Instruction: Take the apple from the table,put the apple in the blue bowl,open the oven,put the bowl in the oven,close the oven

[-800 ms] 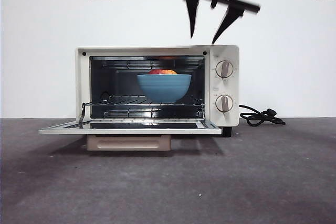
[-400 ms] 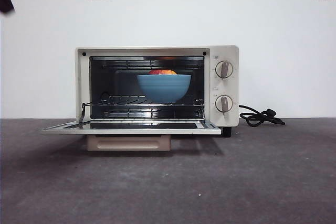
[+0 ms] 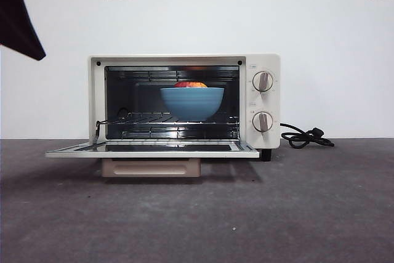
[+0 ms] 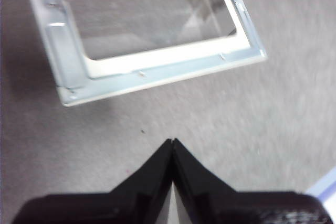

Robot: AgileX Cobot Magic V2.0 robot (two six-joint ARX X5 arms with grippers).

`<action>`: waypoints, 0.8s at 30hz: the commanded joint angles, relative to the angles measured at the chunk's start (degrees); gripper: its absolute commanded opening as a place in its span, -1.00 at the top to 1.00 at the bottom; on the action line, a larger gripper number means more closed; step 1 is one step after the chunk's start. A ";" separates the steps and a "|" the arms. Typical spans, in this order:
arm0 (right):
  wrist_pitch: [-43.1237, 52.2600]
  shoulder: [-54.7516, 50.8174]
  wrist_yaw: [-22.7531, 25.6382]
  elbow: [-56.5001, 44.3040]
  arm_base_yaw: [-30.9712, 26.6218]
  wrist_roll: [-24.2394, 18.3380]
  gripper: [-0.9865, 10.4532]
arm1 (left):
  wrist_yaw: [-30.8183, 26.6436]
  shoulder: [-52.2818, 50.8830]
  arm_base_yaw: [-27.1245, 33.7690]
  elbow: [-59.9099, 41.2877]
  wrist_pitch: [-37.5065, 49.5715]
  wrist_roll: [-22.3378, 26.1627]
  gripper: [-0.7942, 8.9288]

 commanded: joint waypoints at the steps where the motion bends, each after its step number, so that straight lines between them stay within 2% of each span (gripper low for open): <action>1: -1.03 -2.58 0.09 -0.92 0.02 -1.18 0.84 | 2.36 2.64 4.02 -0.85 1.49 0.22 0.85; 6: -0.09 -8.59 0.22 -5.40 0.02 -1.22 0.84 | 7.30 7.30 9.60 -2.25 6.25 -1.40 0.85; 11: 4.63 -16.13 0.24 -16.39 0.02 -0.72 0.84 | 10.51 12.13 12.35 -6.36 12.07 -4.35 0.85; 18: 15.17 -26.56 -0.55 -34.45 0.02 0.74 0.84 | 10.36 18.62 12.35 -9.14 18.91 -9.49 0.85; 24: 20.72 -32.26 -3.32 -46.03 0.02 3.19 0.84 | 10.36 22.40 12.35 -9.11 24.55 -14.71 0.85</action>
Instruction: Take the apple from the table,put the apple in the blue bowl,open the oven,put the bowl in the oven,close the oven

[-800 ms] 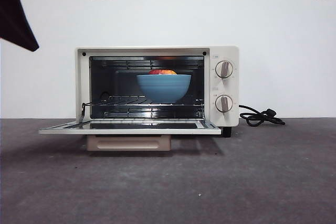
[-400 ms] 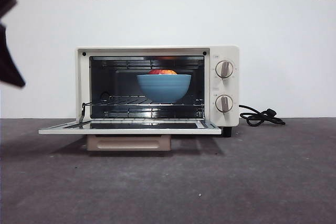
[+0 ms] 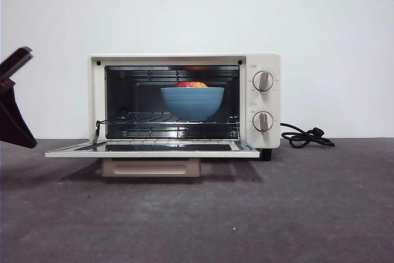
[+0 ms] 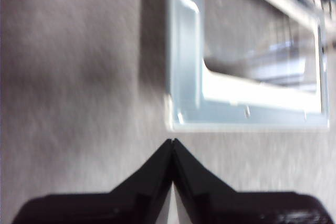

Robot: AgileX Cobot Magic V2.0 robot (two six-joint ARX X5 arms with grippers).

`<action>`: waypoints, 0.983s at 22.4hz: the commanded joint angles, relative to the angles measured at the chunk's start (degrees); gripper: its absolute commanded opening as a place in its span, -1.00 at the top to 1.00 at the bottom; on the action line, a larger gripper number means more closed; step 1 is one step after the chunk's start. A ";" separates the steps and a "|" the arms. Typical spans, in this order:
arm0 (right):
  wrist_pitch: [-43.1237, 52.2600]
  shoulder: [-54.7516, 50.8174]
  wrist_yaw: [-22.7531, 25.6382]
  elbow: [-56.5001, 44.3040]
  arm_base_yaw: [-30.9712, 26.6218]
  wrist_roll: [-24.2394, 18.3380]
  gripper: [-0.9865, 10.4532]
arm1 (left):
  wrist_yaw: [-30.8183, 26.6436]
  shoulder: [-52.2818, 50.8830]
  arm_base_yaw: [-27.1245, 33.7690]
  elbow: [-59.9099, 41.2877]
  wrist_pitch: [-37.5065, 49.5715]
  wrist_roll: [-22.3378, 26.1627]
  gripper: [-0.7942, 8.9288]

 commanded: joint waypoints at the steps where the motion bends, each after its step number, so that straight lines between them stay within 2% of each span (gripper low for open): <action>1: 1.84 -1.38 -0.79 -4.13 0.02 1.64 0.84 | 0.39 1.49 0.07 -0.66 1.29 -2.62 0.85; 6: 1.90 -1.88 -0.90 -6.23 0.02 3.04 0.84 | -0.09 4.39 0.02 -0.66 0.00 -0.61 0.85; 11: 3.48 -1.88 -1.77 -6.23 0.04 3.28 0.84 | 0.50 7.23 0.00 -0.66 2.69 -1.49 0.85; 17: 5.11 -1.86 -3.28 -6.23 0.04 4.55 0.84 | 3.15 9.73 -1.84 -0.59 9.57 -9.79 0.85; 22: 5.03 -1.88 -3.30 -6.23 0.04 5.40 0.84 | 6.27 10.36 -4.00 -0.42 13.20 -14.25 0.85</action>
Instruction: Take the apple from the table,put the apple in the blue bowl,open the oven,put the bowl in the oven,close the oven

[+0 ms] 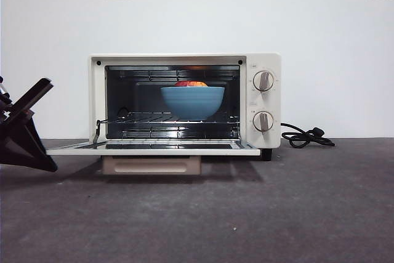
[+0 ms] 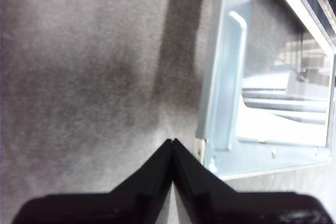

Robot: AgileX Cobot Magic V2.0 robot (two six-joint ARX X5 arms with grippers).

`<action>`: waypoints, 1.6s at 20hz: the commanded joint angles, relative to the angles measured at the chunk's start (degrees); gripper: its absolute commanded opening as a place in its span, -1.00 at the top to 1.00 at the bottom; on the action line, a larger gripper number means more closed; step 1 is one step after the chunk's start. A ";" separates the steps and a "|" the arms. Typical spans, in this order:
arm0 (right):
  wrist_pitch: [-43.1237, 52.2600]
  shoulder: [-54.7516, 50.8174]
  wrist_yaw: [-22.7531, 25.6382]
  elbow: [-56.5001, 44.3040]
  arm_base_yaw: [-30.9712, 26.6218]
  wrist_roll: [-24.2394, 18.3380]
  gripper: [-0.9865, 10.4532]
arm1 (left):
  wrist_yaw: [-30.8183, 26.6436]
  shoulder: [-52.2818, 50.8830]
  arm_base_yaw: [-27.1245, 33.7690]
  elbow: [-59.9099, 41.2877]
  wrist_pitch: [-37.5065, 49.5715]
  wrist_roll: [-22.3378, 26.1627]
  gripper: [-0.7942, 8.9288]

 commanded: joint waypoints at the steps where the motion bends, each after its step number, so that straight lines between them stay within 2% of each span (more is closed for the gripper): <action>1: 0.44 -0.15 -0.07 -0.44 0.02 1.01 0.84 | 5.38 0.35 -1.16 -0.28 4.39 -5.09 0.85; 3: 0.04 -0.15 -0.07 -0.44 0.02 1.22 0.84 | 7.17 0.31 -1.16 0.55 6.45 -8.37 0.85; 7: -1.07 -0.15 -0.07 -0.44 0.02 1.25 0.84 | 8.68 0.17 -1.18 5.27 5.99 -9.81 0.85; 21: -1.73 -0.13 -0.02 -0.44 0.02 1.68 0.84 | 6.29 0.09 -1.16 23.96 2.80 -11.04 0.85; 25: -2.32 -0.13 1.01 -0.44 0.02 0.26 0.83 | 11.19 0.09 -1.16 24.68 1.46 -10.51 0.85; 27: -3.28 -0.15 3.08 -0.42 0.02 -2.14 0.83 | 14.73 -0.50 -1.14 24.68 -2.43 -7.21 0.85; 29: -4.76 -0.15 4.79 -0.42 0.02 -3.13 0.83 | 15.39 -2.84 -1.14 24.68 -10.71 0.24 0.85; 30: -5.57 -0.15 5.07 -0.42 0.02 -3.61 0.83 | 14.19 -4.63 -1.16 24.68 -15.82 5.01 0.85; 32: -6.71 -0.15 5.62 -0.42 0.02 -4.24 0.83 | 7.50 -9.49 -1.44 24.68 -27.10 13.88 0.85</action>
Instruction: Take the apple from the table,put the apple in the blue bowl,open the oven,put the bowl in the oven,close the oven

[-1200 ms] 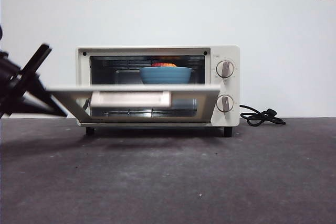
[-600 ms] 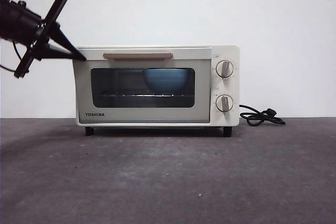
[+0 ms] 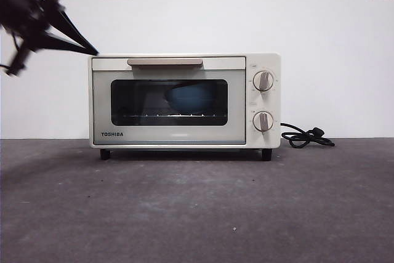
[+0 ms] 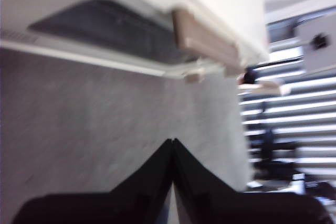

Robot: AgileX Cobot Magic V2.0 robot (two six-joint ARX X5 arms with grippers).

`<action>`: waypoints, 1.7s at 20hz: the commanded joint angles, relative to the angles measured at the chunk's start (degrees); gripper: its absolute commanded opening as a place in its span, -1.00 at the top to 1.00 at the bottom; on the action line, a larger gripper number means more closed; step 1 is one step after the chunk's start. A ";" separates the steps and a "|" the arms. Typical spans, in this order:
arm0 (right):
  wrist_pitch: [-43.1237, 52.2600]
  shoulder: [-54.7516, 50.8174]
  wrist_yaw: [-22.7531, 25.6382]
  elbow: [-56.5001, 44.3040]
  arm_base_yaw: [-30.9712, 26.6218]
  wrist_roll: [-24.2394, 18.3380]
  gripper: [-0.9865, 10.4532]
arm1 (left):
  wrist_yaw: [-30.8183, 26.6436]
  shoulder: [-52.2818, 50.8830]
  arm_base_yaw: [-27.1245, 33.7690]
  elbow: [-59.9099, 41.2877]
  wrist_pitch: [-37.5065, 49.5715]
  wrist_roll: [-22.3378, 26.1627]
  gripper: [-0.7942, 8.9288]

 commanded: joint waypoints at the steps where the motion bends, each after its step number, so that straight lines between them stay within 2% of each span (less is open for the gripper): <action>1: -0.24 -0.13 0.39 -0.42 0.02 -1.90 0.83 | -8.68 -6.56 -0.70 -0.22 -12.92 16.26 0.85; 3: -0.28 -0.61 0.39 -0.42 0.02 -2.32 0.83 | -15.58 -13.09 -1.27 -0.22 -21.40 23.08 0.85; 5: -0.20 -1.60 0.39 -0.42 0.02 -2.29 0.83 | -19.61 -20.55 -1.36 -0.22 -26.84 27.21 0.85; 6: -0.42 -2.23 0.39 -0.42 0.02 -2.05 0.83 | -19.89 -24.22 -1.36 -0.22 -28.02 28.28 0.85; 12: -6.27 -11.15 2.84 -0.42 0.02 0.42 0.83 | -20.26 -50.03 -0.76 -0.22 -33.46 32.26 0.85; 14: -8.59 -14.38 5.84 -0.42 0.02 2.69 0.83 | -21.00 -57.53 -1.55 -0.22 -35.95 31.56 0.85; 16: -11.56 -16.63 10.69 -0.42 0.02 4.24 0.83 | -25.14 -63.21 -2.01 -0.22 -36.63 31.04 0.85; 17: -13.20 -17.09 13.38 -0.39 0.02 4.81 0.83 | -28.59 -65.24 -2.69 -0.22 -36.72 30.77 0.85; 19: -17.64 -17.09 16.57 -0.15 0.02 4.83 0.83 | -30.62 -67.36 -2.86 -0.22 -38.93 30.71 0.84; 26: -18.58 -16.11 16.90 -0.20 0.04 4.63 0.83 | -30.67 -62.86 -2.82 -0.22 -42.05 30.73 0.84; 27: -18.58 -16.09 16.87 -0.20 0.04 4.63 0.83 | -30.77 -61.59 -2.84 -0.26 -41.77 32.15 0.84; 28: -18.58 -16.06 16.90 -0.20 0.04 4.63 0.83 | -31.17 -60.26 -2.80 -0.26 -40.83 37.05 0.84; 30: -18.58 -15.85 16.94 -0.20 0.04 4.63 0.83 | -29.66 -60.02 -2.75 -2.21 -35.76 40.41 0.84; 32: -18.58 -15.76 16.92 -0.20 0.04 4.63 0.83 | -25.49 -65.57 -2.01 -12.92 -16.96 44.28 0.84; 34: -18.58 -15.74 16.90 -0.20 0.04 4.63 0.83 | -20.94 -74.10 -1.60 -28.87 3.21 41.99 0.84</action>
